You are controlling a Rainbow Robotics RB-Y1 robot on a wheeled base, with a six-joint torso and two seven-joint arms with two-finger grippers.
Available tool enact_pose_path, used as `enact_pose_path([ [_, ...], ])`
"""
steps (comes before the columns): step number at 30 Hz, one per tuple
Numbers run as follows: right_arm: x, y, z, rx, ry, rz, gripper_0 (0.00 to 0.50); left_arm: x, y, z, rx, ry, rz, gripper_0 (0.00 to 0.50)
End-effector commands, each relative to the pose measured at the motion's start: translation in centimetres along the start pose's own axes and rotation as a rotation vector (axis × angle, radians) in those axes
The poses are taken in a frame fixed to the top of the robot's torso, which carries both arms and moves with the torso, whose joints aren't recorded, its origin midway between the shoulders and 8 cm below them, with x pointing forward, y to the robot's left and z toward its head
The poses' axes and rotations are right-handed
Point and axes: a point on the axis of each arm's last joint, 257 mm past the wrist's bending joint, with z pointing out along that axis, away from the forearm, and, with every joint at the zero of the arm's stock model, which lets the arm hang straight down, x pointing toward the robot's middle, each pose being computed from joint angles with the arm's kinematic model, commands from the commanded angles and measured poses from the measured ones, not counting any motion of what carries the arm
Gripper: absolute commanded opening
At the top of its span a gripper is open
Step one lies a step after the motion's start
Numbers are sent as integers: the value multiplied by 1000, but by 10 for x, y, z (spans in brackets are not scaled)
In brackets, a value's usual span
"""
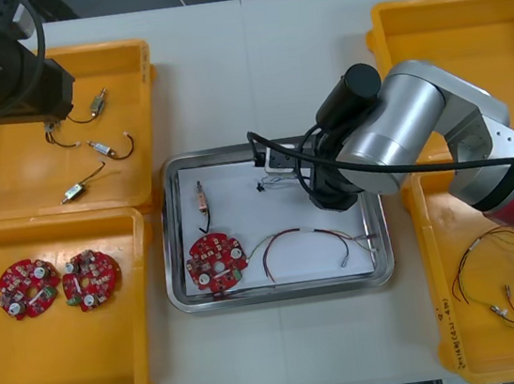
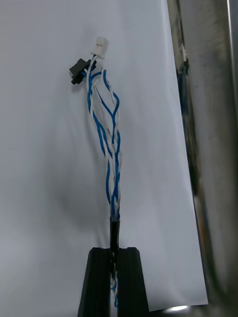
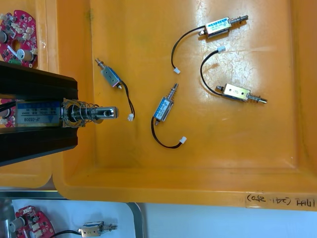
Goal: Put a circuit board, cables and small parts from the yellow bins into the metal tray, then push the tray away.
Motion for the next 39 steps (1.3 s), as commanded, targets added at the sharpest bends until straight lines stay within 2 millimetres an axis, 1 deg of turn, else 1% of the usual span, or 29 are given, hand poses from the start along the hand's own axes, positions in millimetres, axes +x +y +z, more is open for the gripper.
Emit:
enact_pose_path([
  [1, -26, -7, -9, 24, -44, -65, 456, -7, -6, -11, 26, -34, -67, 1],
  [2, -26, -6, -9, 24, -44, -65, 500, -8, -5, -12, 25, -36, -68, 2],
  [9, -27, -7, -10, 27, -46, -70, 500, -7, -4, -12, 25, -34, -67, 1],
  [15, -31, -13, -20, 66, -45, -90, 500, -6, -5, -12, 28, -32, -69, 1],
  [23, -31, -16, -28, 89, -29, -105, 500, -5, -8, -12, 37, -27, -76, 1],
  [27, -28, -17, -33, 87, -17, -96, 500, -5, -9, -12, 39, -26, -78, 2],
  [32, -16, -19, -52, 83, 4, -55, 500, -5, -10, -12, 43, -24, -82, 2],
  [34, -11, -20, -64, 86, 11, -33, 500, -4, -10, -12, 46, -24, -87, 0],
  [38, 11, -18, -89, 78, 60, 13, 500, -5, -16, -14, 57, -28, -91, 1],
  [39, 15, -18, -91, 73, 70, 21, 500, -5, -17, -15, 59, -30, -91, 1],
])
